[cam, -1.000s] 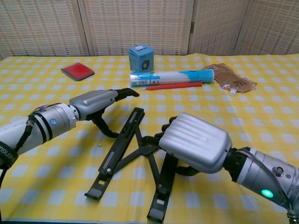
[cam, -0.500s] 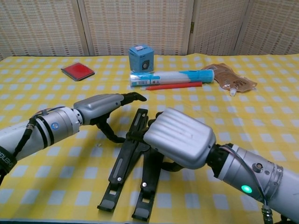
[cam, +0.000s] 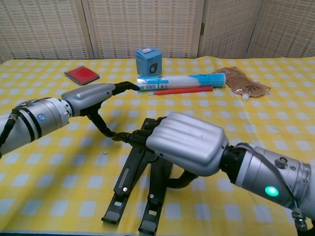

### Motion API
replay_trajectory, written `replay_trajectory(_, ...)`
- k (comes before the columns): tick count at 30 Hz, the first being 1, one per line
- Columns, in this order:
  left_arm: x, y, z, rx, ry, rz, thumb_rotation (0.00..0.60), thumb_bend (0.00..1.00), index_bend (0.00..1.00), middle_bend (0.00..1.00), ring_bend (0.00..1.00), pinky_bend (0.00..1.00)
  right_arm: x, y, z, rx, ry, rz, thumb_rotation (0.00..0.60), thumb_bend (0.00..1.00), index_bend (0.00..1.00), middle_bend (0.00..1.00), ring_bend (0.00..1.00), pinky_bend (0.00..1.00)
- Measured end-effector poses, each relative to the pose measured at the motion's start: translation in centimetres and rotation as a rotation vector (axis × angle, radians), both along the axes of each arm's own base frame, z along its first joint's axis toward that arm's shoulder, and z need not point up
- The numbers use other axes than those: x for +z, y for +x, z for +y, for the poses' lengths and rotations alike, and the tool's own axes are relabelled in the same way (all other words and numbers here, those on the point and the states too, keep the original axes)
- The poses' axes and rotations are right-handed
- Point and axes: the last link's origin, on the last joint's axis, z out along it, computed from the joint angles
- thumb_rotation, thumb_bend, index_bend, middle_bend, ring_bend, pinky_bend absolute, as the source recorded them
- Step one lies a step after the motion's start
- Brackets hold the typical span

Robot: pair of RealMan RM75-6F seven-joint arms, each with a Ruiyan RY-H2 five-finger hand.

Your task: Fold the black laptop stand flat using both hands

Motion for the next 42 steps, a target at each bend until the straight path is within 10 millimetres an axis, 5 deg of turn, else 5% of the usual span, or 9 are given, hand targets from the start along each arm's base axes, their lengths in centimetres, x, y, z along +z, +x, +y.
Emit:
replay_trajectory(8, 2.2, -0.8, 0.2, 0.033, 0.030, -0.041, 0.600, 0.12, 0.00, 0.02, 0.00, 0.00, 0.7, 1.1, -1.6, -0.034, 0.193, 0.222, 0.600, 0.21, 0.00, 0.04, 0.03, 0.04)
replay_trajectory(16, 2.8, -1.8, 0.2, 0.067, 0.037, -0.042, 0.600, 0.12, 0.00, 0.01, 0.00, 0.00, 0.5, 2.4, -3.2, 0.025, 0.173, 0.335, 0.600, 0.21, 0.00, 0.04, 0.03, 0.03)
replay_trajectory(32, 2.8, -2.8, 0.4, 0.090, 0.049, -0.037, 0.600, 0.12, 0.00, 0.01, 0.00, 0.00, -1.4, 3.8, -4.7, 0.005, 0.187, 0.386, 0.600, 0.21, 0.01, 0.15, 0.07, 0.04)
replay_trajectory(42, 2.9, -3.1, 0.5, 0.095, 0.056, -0.042, 0.600, 0.12, 0.00, 0.01, 0.00, 0.00, -1.8, 4.6, -5.1, 0.007, 0.175, 0.391, 0.600, 0.22, 0.24, 0.29, 0.15, 0.05)
